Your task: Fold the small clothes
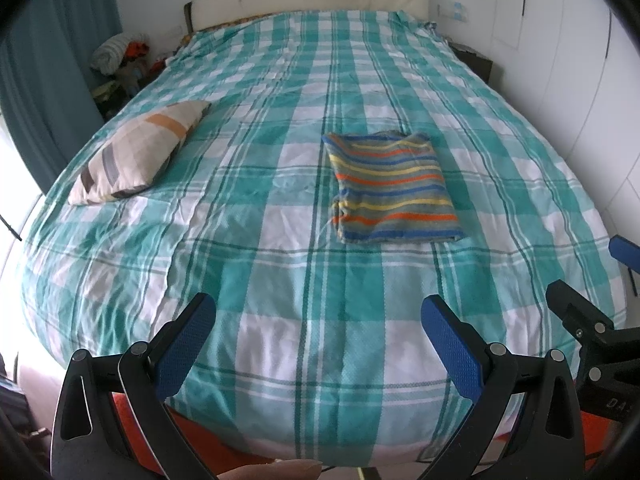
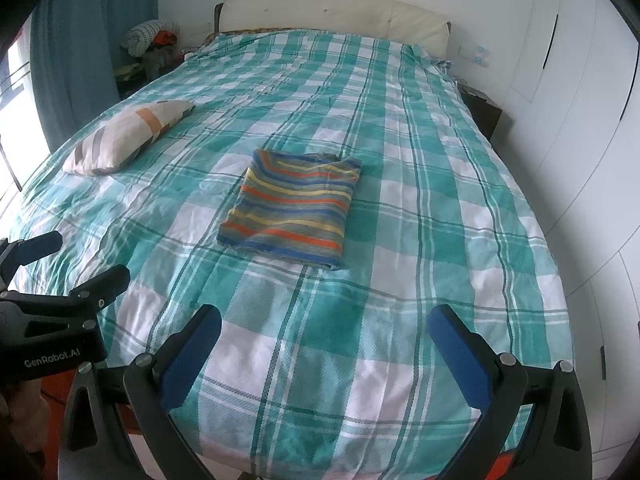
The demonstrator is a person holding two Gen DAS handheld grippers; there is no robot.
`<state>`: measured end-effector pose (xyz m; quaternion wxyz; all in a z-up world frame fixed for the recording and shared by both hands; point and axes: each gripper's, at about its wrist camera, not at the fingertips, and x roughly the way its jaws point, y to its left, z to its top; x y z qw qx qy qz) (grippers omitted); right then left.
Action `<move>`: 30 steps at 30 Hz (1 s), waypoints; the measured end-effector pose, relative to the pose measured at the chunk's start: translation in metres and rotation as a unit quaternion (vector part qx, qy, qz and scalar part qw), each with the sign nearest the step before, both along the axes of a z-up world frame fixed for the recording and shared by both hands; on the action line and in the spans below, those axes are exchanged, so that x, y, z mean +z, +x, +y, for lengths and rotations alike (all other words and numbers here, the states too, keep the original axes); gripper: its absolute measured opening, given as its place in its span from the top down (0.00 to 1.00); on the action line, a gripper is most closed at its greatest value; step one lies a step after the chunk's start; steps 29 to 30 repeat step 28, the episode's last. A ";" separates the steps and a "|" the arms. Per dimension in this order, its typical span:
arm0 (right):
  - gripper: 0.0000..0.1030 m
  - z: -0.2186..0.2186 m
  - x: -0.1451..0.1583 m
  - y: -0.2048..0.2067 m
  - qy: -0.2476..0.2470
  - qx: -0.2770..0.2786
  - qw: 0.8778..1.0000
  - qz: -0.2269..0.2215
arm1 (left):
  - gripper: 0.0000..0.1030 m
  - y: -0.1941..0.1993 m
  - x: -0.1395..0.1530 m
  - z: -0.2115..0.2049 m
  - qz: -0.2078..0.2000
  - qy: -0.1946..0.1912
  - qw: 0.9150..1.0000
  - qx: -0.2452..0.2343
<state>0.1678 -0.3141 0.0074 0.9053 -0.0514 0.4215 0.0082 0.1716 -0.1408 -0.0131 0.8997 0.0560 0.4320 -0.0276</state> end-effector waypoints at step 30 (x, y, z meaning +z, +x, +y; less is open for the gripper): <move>0.00 -0.002 -0.001 0.004 -0.001 -0.005 1.000 -0.001 | 0.00 0.002 0.004 -0.003 -0.005 -0.003 1.000 -0.011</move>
